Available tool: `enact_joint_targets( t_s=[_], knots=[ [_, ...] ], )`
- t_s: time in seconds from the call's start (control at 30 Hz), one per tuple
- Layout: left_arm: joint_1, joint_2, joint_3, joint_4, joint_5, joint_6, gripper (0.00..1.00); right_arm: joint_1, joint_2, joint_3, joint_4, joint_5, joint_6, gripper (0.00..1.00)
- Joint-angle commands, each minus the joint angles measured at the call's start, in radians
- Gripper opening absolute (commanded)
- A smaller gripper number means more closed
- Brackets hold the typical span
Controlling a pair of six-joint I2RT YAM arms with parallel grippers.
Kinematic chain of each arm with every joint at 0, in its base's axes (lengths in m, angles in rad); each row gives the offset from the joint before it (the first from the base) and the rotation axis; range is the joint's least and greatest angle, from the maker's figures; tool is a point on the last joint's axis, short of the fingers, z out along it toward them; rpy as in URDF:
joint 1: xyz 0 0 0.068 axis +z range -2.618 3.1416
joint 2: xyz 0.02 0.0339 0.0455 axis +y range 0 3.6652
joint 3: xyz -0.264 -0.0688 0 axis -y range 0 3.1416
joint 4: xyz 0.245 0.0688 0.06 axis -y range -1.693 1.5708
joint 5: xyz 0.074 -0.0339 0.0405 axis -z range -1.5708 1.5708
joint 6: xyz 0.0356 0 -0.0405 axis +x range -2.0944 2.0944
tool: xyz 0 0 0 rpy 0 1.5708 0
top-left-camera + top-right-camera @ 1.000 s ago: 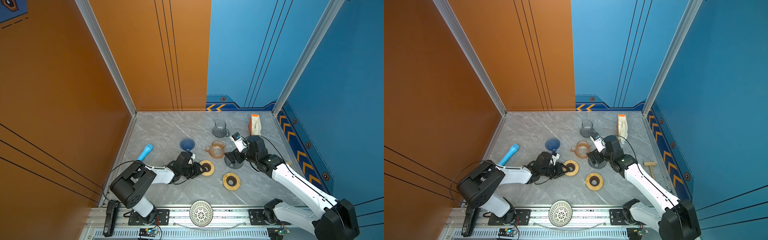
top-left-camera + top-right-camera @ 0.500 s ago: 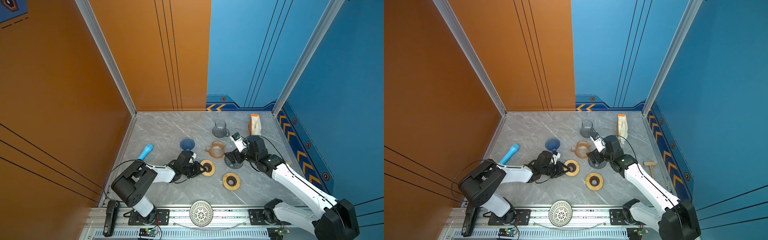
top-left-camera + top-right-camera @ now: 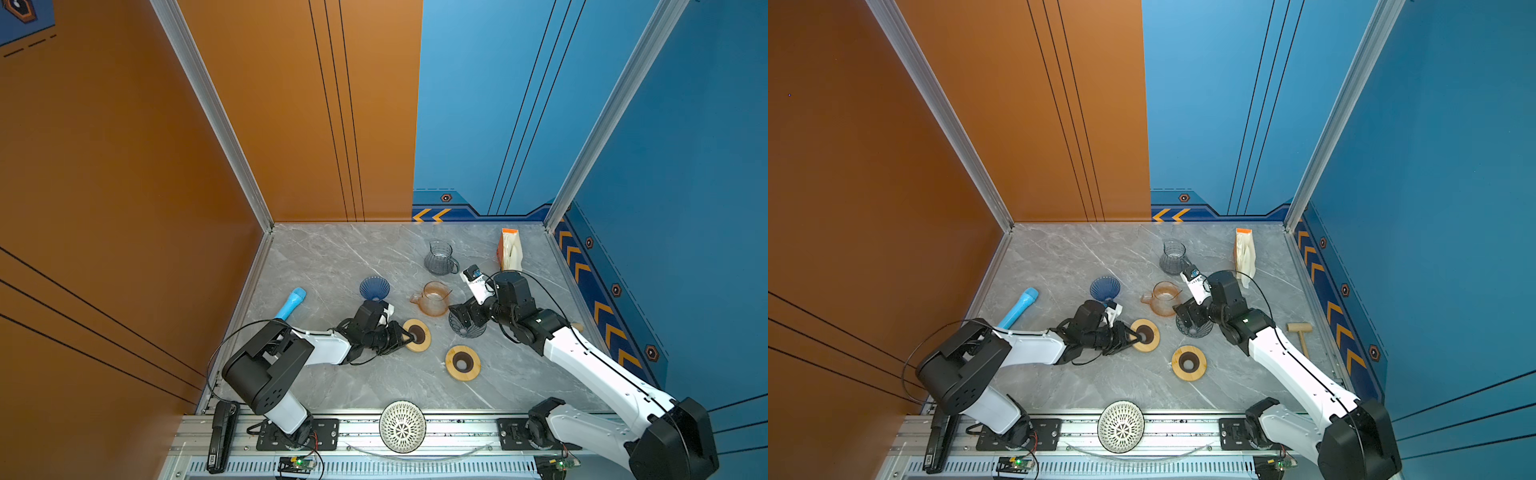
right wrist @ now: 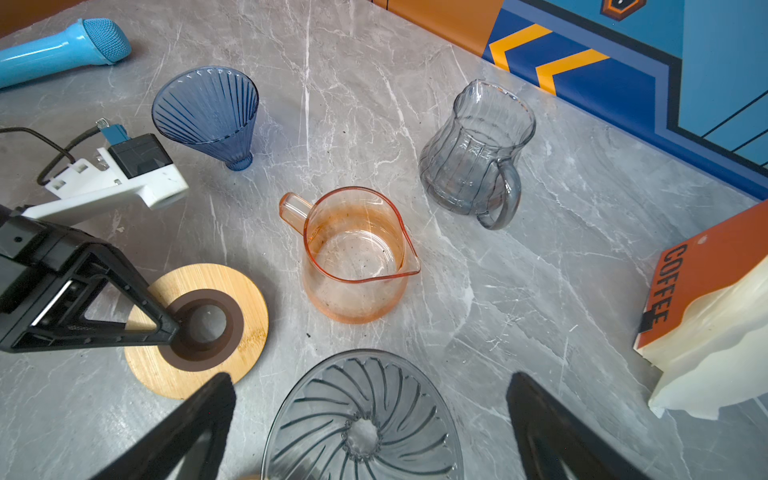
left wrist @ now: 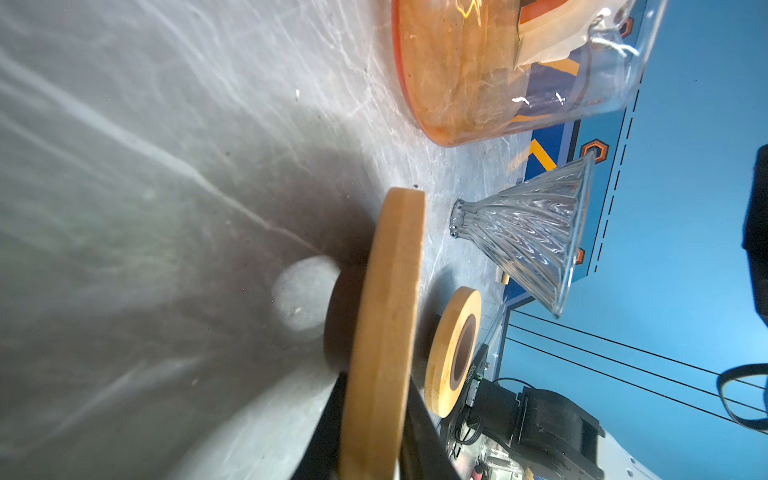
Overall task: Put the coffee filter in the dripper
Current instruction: 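Lift the bamboo stand with the left gripper and carry it over the orange server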
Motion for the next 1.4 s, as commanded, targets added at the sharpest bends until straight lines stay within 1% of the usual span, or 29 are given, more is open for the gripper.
enact_joint_targets(
  t_s=[0.0, 0.13, 0.53, 0.67, 0.8, 1.0, 1.17, 1.37],
  knots=[
    [0.0, -0.02, -0.001, -0.023, 0.023, -0.003, 0.07, 0.002, 0.004, 0.013, 0.001, -0.007, 0.007, 1.0],
    [0.006, -0.034, -0.006, -0.023, 0.032, -0.001, 0.0, 0.006, -0.001, 0.009, 0.005, -0.003, 0.011, 1.0],
    [0.003, -0.145, -0.023, -0.029, 0.05, 0.024, 0.0, 0.023, -0.014, 0.007, 0.017, 0.004, 0.03, 1.0],
    [0.002, -0.203, -0.021, -0.112, 0.047, 0.062, 0.0, 0.026, -0.033, -0.009, 0.035, 0.008, 0.039, 1.0],
    [0.003, -0.286, -0.001, -0.261, 0.016, 0.134, 0.0, 0.029, -0.045, -0.011, 0.045, 0.022, 0.049, 1.0],
    [0.014, -0.39, 0.087, -0.493, -0.018, 0.259, 0.0, 0.039, -0.095, -0.038, 0.082, 0.12, 0.091, 1.0],
    [0.038, -0.408, 0.152, -0.515, -0.005, 0.276, 0.0, 0.039, -0.126, -0.059, 0.093, 0.156, 0.097, 1.0],
    [0.046, -0.326, 0.261, -0.507, 0.04, 0.299, 0.0, 0.039, -0.123, -0.068, 0.092, 0.159, 0.099, 1.0]
  ],
)
